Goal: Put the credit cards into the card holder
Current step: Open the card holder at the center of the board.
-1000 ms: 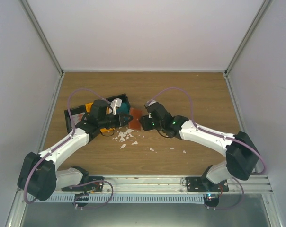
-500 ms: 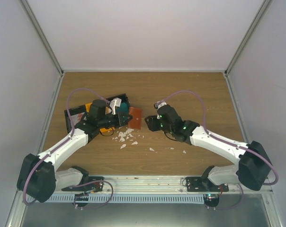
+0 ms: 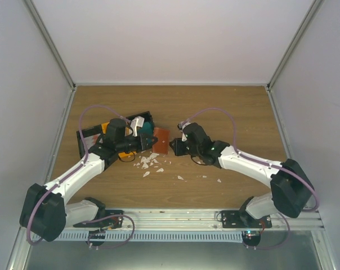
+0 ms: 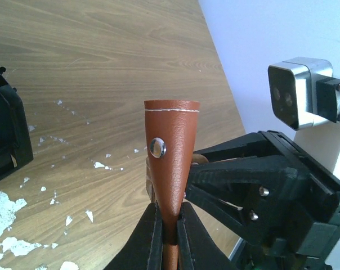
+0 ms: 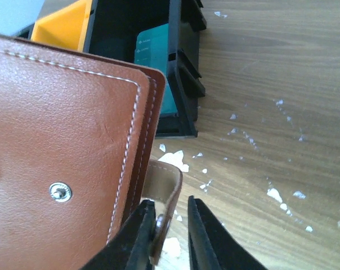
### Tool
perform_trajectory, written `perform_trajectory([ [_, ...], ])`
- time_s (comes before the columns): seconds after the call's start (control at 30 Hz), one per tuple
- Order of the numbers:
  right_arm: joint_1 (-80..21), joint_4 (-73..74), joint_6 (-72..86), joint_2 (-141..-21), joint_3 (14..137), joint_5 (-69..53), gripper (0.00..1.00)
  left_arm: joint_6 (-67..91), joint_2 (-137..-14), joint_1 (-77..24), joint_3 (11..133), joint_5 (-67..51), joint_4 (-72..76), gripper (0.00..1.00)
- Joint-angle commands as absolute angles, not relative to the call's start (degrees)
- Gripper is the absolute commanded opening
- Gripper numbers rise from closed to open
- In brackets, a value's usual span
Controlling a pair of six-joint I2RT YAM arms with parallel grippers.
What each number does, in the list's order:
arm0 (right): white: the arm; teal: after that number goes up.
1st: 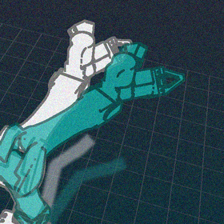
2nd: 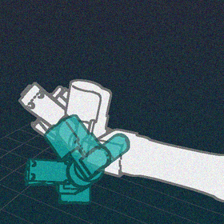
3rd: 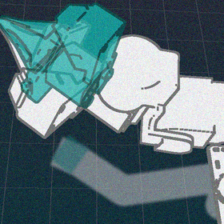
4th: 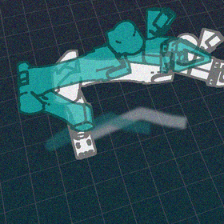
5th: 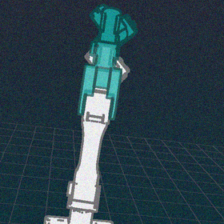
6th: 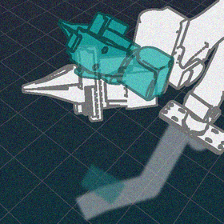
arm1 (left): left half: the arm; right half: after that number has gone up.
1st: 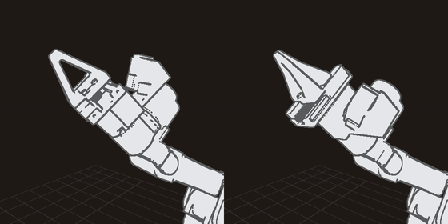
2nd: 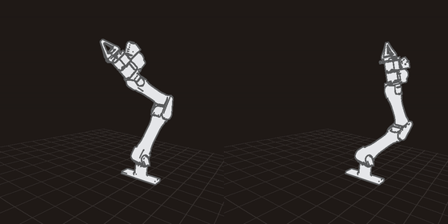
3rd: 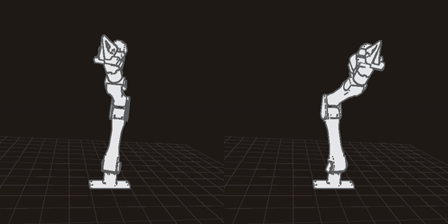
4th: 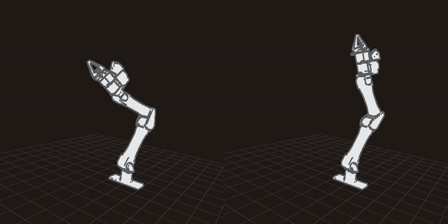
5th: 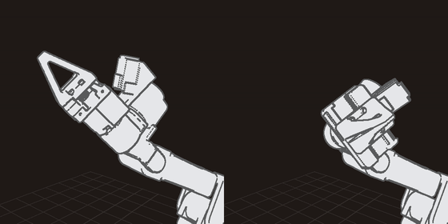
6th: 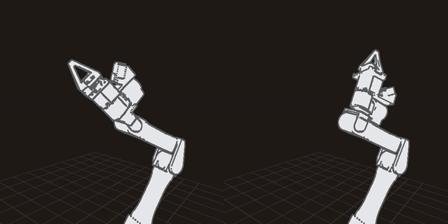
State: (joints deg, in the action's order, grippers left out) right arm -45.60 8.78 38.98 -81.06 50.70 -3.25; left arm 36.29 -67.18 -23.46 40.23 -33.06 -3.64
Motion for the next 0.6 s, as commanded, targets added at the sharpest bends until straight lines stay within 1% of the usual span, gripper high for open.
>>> perform_trajectory([
  [0.0,-45.2,7.2,38.0,-83.5,53.7,-3.8,0.15,37.1,-65.4,-23.4,40.1,-33.8,-0.6,0.00],
  [0.07,-45.2,7.1,37.6,-84.2,54.0,-3.9,0.10,37.5,-65.2,-23.5,39.7,-33.8,-0.4,0.00],
  [0.13,-45.2,6.8,37.4,-84.3,54.0,-3.8,0.02,37.6,-65.2,-23.5,39.3,-34.0,-0.4,0.00],
  [0.2,-45.2,6.8,36.9,-83.8,53.7,-3.1,0.00,37.7,-65.3,-23.4,38.8,-34.1,-0.4,0.01],
  [0.27,-45.2,7.8,36.5,-83.0,53.1,-2.2,0.01,37.6,-65.7,-23.4,38.1,-34.6,-0.4,0.06],
  [0.43,-44.9,11.2,36.7,-80.4,50.1,-2.3,0.01,36.9,-67.7,-24.3,34.9,-36.0,-0.5,0.27],
  [0.57,-44.7,14.2,37.1,-79.0,47.3,-3.8,0.00,37.3,-70.9,-25.9,31.8,-35.1,-0.2,0.37],
])
